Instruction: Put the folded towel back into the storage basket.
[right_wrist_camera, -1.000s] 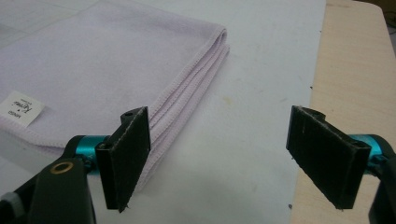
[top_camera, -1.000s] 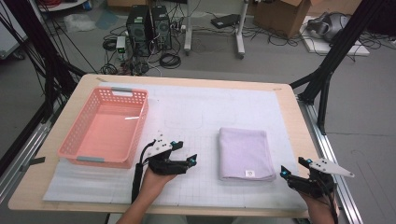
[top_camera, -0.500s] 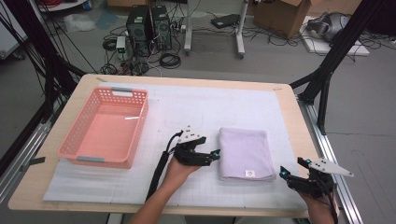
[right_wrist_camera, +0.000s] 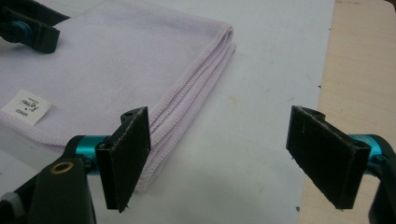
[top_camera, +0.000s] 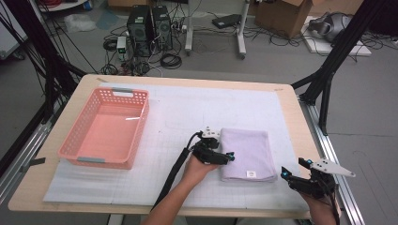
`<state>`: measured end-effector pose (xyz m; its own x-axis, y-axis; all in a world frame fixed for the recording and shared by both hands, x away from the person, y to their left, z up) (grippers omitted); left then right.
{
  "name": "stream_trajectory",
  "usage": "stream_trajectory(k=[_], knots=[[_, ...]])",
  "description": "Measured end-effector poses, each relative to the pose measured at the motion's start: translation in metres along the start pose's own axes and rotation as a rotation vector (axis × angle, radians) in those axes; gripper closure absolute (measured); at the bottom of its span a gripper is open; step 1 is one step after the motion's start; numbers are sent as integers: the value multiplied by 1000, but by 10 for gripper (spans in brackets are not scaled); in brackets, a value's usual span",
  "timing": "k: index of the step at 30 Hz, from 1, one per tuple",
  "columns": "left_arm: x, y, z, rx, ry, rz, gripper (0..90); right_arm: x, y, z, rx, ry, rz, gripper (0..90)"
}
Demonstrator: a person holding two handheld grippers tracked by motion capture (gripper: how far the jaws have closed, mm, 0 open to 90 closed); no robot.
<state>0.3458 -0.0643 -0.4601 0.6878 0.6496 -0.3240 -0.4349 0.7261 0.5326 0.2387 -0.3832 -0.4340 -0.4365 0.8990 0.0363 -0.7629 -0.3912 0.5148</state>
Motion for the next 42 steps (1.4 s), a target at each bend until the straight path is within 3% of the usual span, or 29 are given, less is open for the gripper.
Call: stream_trajectory(k=[6, 10, 16, 23, 27, 36, 42], knots=[[1, -5, -2, 35, 8, -10, 255, -1, 1, 0, -8, -15, 3, 209], [-1, -5, -2, 44, 4, -21, 311, -1, 1, 0, -8, -13, 3, 209], [-5, -9, -3, 48, 62, -58, 491, -2, 1, 1, -19, -25, 7, 209], [-5, -9, -3, 39, 59, -77, 682, -3, 1, 2, -22, -32, 10, 209], [-5, -7, -2, 27, 54, -92, 704, -4, 0, 2, -21, -34, 11, 209], [-7, 5, 4, -57, 44, -156, 715, -6, 1, 0, -23, -35, 9, 209], [-8, 15, 6, -70, 3, -158, 720, -5, 2, 0, -24, -35, 11, 209]])
Point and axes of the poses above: each handheld gripper's, and its own axes: y roughly backward along the jaws, z roughly out of its top, x roughly to its left, the point moved 2 cm from there along -y, roughly forward along the jaws, and after that the axes turned 2 degrees about z, right-handed, at the moved point
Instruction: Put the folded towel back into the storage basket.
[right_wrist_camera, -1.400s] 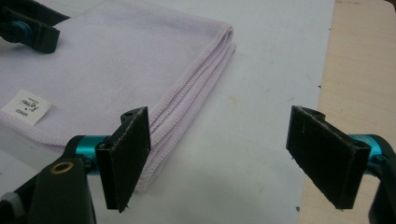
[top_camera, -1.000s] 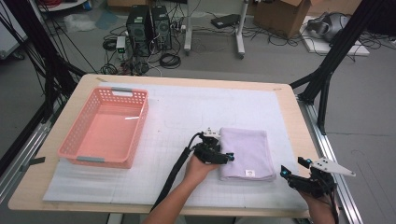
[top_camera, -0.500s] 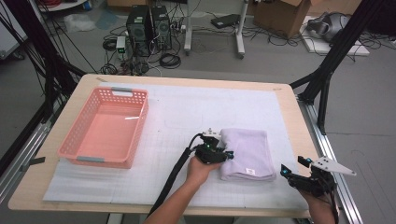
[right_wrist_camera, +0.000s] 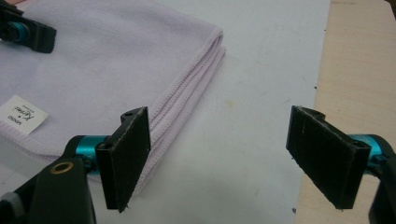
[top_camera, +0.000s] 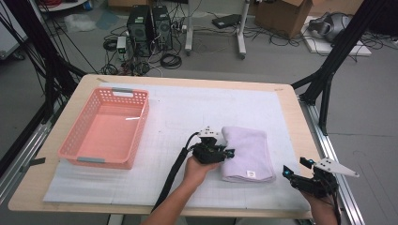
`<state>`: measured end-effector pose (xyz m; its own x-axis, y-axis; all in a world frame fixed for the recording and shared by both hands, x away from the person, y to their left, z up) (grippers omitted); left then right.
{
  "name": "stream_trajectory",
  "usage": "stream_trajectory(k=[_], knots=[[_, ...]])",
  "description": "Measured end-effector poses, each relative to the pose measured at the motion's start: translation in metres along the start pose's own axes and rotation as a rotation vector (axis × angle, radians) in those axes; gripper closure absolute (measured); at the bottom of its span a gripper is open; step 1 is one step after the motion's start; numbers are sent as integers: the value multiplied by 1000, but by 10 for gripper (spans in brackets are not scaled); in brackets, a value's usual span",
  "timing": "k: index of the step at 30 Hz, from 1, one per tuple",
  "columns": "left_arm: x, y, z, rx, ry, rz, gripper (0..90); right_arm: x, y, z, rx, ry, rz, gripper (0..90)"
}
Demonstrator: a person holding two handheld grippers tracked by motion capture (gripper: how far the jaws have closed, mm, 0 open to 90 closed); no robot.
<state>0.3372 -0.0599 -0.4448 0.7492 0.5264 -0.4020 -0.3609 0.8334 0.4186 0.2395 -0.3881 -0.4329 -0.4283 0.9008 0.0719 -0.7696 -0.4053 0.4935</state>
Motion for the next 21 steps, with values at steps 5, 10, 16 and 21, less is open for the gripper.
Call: stream_trajectory(k=[5, 10, 16, 21], knots=[[3, 15, 3, -21, -9, 1, 722, 1, 0, 0, 0, -1, 1, 209], [7, 27, 6, -46, -26, 2, 723, -1, -2, -1, 1, -4, 1, 209], [9, 33, 7, -44, -58, -6, 724, -1, -7, 2, -1, -6, 11, 209], [7, 42, 11, -72, -70, -11, 726, -1, -5, 2, -7, -8, 14, 209]])
Point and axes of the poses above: each handheld gripper's, and its own axes: y roughly backward along the jaws, z roughly out of its top, x roughly to its left, the point moved 2 cm from there along -y, roughly forward along the jaws, and after that the axes turned 2 degrees about z, right-handed, at the moved point
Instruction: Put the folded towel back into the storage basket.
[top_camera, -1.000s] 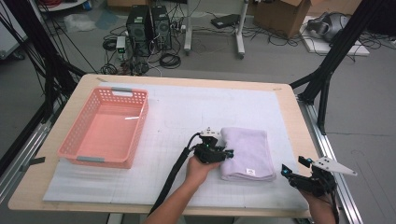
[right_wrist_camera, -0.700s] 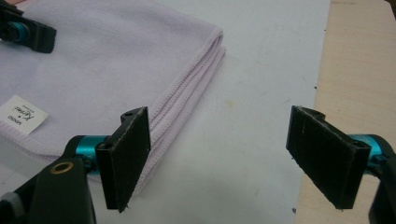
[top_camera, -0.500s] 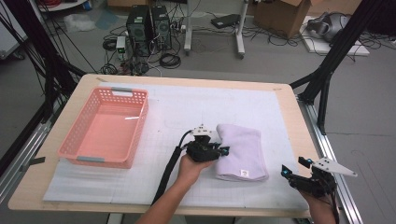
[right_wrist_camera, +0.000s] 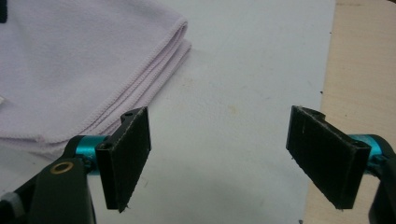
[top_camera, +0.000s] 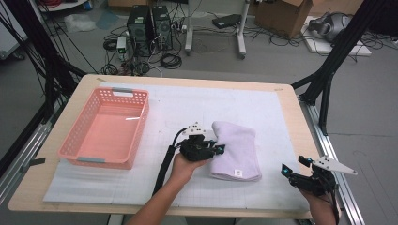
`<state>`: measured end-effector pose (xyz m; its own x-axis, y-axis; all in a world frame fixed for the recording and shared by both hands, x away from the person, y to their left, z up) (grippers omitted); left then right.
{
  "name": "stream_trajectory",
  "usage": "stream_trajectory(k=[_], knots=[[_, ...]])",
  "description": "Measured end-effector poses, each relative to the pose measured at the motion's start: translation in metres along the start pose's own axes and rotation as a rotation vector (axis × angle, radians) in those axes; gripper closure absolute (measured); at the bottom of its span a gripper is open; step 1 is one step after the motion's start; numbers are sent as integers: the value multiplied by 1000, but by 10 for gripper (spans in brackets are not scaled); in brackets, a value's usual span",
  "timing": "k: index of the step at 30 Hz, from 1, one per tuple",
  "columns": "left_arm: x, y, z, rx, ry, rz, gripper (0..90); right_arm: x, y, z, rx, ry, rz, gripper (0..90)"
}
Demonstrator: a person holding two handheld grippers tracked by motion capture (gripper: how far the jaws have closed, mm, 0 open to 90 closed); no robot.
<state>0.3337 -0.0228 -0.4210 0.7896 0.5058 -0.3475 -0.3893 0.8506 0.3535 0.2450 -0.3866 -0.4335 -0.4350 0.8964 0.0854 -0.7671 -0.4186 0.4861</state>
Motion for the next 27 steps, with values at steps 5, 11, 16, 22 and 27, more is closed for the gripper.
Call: stream_trajectory(k=[5, 11, 16, 22, 27], knots=[[-2, 10, 6, -28, -21, 0, 728, 0, 1, 0, -10, -10, 2, 209], [1, 25, 17, -62, -44, 7, 732, -1, 2, 1, -16, -20, -1, 209], [-1, 33, 21, -78, -62, 13, 736, 0, 2, 1, -15, -19, 1, 209], [-4, 46, 31, -108, -91, 21, 738, 0, 4, 2, -19, -23, -1, 209], [-2, 63, 40, -136, -101, 38, 738, -3, 6, 1, -28, -25, -7, 209]])
Point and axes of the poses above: each handheld gripper's, and its own axes: y roughly backward along the jaws, z roughly out of its top, x roughly to its left, the point moved 2 cm from there along -y, roughly forward along the jaws, and after that the axes turned 2 degrees about z, right-handed, at the moved point
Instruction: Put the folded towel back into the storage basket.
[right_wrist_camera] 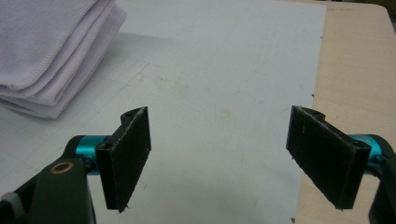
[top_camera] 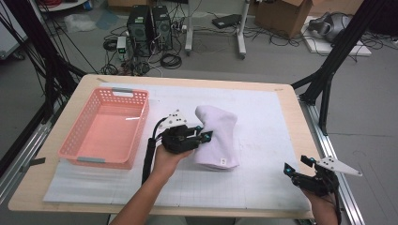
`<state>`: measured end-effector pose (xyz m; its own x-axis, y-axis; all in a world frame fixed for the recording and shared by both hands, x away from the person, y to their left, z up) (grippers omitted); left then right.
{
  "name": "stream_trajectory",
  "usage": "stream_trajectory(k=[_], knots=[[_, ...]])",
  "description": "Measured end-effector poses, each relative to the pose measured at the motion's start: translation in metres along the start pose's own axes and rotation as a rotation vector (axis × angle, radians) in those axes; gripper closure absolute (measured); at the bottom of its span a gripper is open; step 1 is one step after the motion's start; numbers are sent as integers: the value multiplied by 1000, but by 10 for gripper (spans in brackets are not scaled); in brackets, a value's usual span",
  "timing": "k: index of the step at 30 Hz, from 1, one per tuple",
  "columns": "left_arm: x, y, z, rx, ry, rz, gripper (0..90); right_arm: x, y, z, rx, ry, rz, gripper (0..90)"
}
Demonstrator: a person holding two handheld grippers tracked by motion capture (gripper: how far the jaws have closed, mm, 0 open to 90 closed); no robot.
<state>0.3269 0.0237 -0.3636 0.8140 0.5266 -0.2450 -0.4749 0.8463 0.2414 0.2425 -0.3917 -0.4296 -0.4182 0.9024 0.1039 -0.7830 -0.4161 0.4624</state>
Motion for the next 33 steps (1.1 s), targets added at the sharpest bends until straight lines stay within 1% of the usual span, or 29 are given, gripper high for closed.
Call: stream_trajectory(k=[2, 4, 7, 8, 9, 12, 17, 19, 22, 27, 31, 32, 33], knots=[[0, 2, 1, -1, -2, 6, 738, 0, 1, 0, -3, -6, 2, 209], [1, 6, 3, -8, -4, 12, 738, -1, 0, 0, -3, 1, 4, 209], [3, 12, 5, -14, -11, 21, 738, 1, 0, 0, 0, -4, 4, 209], [4, 13, 6, -20, -4, 23, 738, 1, 0, 0, 0, -4, 4, 209], [5, 14, 6, -23, -6, 27, 737, 1, 1, 0, 1, -5, 3, 209], [7, 19, 8, -33, -13, 33, 738, 1, 1, 1, -14, -7, 12, 209], [9, 25, 10, -40, -21, 33, 737, 3, -2, 2, -8, -7, 18, 209], [10, 28, 11, -43, -23, 31, 738, 3, -2, 3, -7, 3, 18, 209], [11, 35, 13, -50, -26, 34, 737, 4, -3, 3, -5, 0, 19, 209], [14, 40, 15, -61, -25, 40, 737, 5, -3, 3, -5, 4, 20, 209], [17, 46, 18, -72, -27, 41, 737, 6, -3, 4, -12, -2, 22, 209], [17, 47, 19, -72, -34, 41, 737, 5, -3, 4, -12, 6, 21, 209], [18, 49, 19, -75, -33, 42, 737, 7, -4, 4, -9, 2, 22, 209]])
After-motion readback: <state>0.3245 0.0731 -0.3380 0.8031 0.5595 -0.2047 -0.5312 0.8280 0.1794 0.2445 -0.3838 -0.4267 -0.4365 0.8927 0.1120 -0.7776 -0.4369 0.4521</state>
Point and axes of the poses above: each handheld gripper's, and its own axes: y roughly backward along the jaws, z roughly out of its top, x roughly to its left, the point moved 2 cm from there along -y, roughly forward along the jaws, and after that the axes turned 2 degrees about z, right-handed, at the moved point
